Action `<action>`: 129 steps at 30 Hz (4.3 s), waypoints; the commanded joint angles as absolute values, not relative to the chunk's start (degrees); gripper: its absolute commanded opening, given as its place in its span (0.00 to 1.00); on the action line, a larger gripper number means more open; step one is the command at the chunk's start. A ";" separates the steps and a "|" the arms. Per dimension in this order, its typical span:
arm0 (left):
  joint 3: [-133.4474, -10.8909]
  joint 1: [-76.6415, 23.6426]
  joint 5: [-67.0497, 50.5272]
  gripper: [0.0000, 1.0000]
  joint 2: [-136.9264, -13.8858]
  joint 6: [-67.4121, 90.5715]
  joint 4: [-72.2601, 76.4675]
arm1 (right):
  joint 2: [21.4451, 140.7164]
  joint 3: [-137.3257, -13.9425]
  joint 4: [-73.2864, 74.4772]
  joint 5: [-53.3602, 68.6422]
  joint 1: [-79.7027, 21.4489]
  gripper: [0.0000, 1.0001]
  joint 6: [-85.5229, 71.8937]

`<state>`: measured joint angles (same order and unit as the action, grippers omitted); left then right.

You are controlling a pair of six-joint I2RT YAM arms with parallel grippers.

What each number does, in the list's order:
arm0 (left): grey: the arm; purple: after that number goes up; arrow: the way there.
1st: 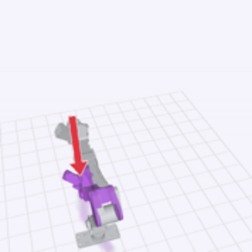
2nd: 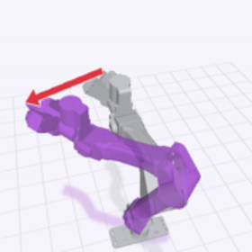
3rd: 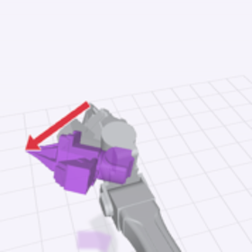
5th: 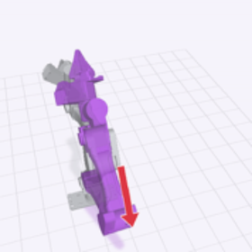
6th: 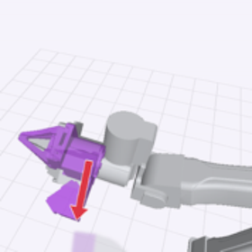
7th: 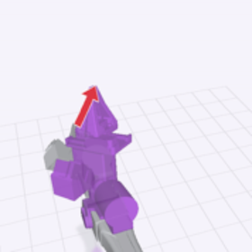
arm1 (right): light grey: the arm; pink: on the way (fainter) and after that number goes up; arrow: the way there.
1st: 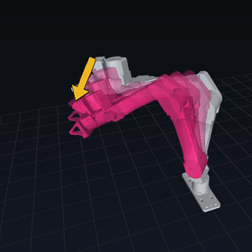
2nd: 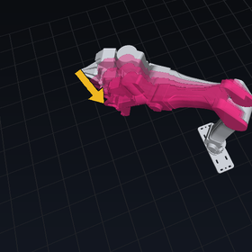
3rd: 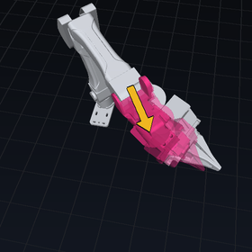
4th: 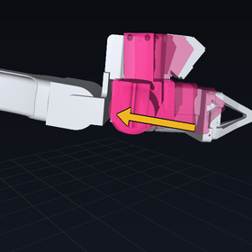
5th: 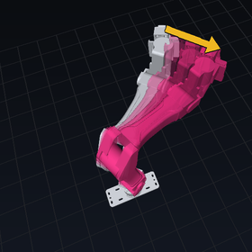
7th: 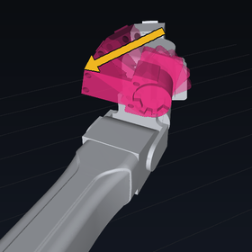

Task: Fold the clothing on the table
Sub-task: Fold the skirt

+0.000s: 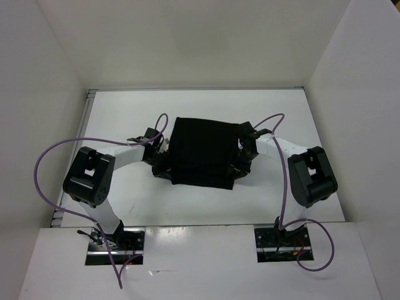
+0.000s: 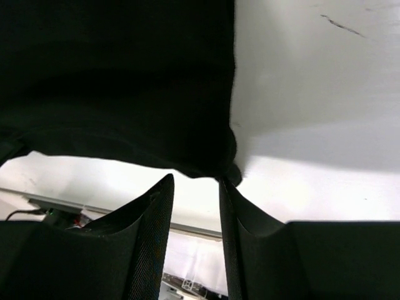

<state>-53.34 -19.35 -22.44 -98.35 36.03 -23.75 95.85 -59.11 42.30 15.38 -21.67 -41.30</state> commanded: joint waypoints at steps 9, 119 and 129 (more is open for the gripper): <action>-52.73 -19.25 -22.59 0.00 -97.65 34.72 -23.82 | 93.60 -54.85 45.18 9.93 -22.68 0.50 -42.89; -39.08 -16.08 -26.65 0.02 -22.83 52.68 -49.74 | 22.41 -43.77 67.32 17.41 -35.42 0.00 -65.39; -64.50 -16.61 -15.04 0.02 -52.10 36.84 -43.78 | 41.43 -56.22 57.67 11.00 -31.55 0.00 -54.15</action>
